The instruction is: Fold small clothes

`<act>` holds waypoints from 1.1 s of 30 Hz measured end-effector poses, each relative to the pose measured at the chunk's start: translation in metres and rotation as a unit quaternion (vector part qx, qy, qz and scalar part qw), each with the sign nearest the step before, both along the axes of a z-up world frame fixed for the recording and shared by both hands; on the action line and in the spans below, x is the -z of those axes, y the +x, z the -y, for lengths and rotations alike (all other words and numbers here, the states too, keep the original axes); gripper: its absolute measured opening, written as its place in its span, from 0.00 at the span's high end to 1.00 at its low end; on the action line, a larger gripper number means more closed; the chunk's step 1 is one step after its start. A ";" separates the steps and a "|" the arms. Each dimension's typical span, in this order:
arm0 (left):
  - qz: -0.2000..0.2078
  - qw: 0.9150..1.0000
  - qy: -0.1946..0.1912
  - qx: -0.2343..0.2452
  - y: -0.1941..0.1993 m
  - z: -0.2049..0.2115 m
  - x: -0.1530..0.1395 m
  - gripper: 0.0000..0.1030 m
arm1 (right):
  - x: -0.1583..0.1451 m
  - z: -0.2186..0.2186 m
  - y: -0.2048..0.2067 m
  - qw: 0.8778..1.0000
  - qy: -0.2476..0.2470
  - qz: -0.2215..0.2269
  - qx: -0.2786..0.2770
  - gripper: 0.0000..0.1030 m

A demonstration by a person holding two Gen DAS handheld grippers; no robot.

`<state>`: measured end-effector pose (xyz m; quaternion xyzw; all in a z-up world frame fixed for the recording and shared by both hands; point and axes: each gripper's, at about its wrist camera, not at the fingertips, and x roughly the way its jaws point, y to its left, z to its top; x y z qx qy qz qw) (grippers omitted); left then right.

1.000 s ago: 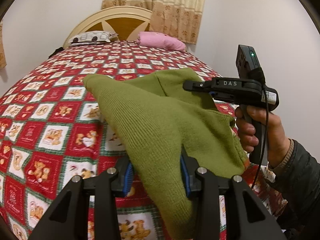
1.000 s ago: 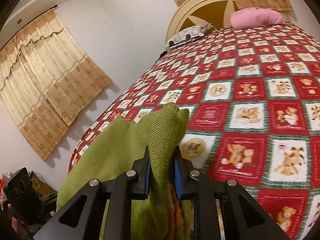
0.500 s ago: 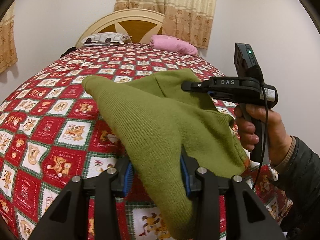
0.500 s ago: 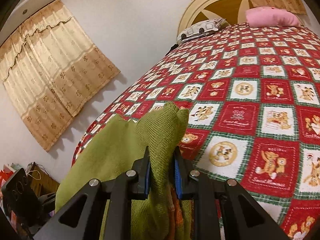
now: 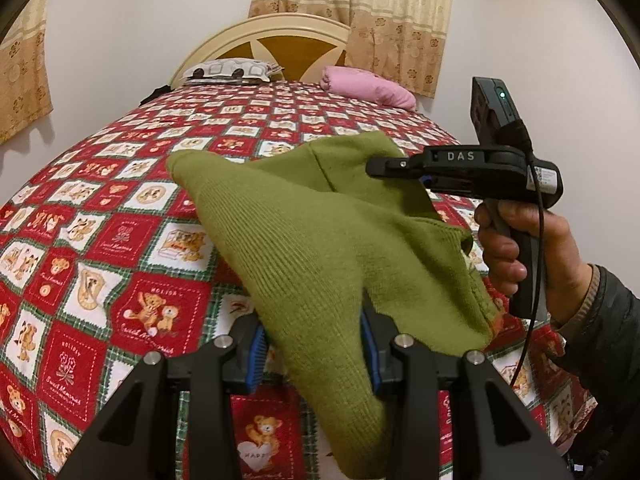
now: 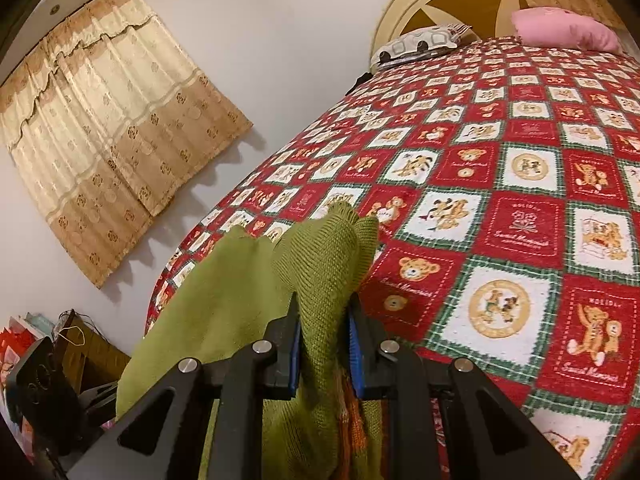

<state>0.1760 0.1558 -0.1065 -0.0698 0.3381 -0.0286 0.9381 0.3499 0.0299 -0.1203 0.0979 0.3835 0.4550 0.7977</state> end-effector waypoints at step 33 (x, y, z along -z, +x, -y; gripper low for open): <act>-0.029 0.999 -0.022 -0.020 -0.013 -0.019 0.037 0.60 | 0.037 -0.031 0.010 0.999 -0.033 -0.032 -0.013 0.81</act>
